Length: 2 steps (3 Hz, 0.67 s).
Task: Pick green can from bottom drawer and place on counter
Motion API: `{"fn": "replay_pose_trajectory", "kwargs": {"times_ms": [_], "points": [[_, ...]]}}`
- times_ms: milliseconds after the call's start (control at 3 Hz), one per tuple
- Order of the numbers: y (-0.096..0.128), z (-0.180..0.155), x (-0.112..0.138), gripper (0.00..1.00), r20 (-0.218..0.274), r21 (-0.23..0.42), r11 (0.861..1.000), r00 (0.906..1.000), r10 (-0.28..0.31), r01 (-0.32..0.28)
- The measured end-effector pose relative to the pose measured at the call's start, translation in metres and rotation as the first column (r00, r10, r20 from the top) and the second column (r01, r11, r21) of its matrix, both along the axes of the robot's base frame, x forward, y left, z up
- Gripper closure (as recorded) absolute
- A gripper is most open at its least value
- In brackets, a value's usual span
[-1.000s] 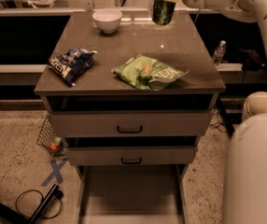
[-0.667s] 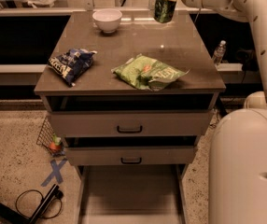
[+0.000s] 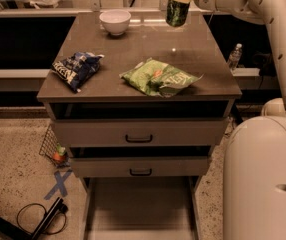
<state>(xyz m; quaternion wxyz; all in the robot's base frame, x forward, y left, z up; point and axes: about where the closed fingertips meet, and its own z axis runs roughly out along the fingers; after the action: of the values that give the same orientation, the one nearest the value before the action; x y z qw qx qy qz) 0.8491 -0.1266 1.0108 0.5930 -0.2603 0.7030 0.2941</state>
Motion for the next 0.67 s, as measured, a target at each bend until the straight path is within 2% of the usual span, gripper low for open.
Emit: {"fn": "replay_pose_trajectory", "kwargs": {"times_ms": [667], "points": [[-0.014, -0.041, 0.037, 1.0, 0.026, 0.017, 0.999, 0.9987, -0.043, 0.042]]}}
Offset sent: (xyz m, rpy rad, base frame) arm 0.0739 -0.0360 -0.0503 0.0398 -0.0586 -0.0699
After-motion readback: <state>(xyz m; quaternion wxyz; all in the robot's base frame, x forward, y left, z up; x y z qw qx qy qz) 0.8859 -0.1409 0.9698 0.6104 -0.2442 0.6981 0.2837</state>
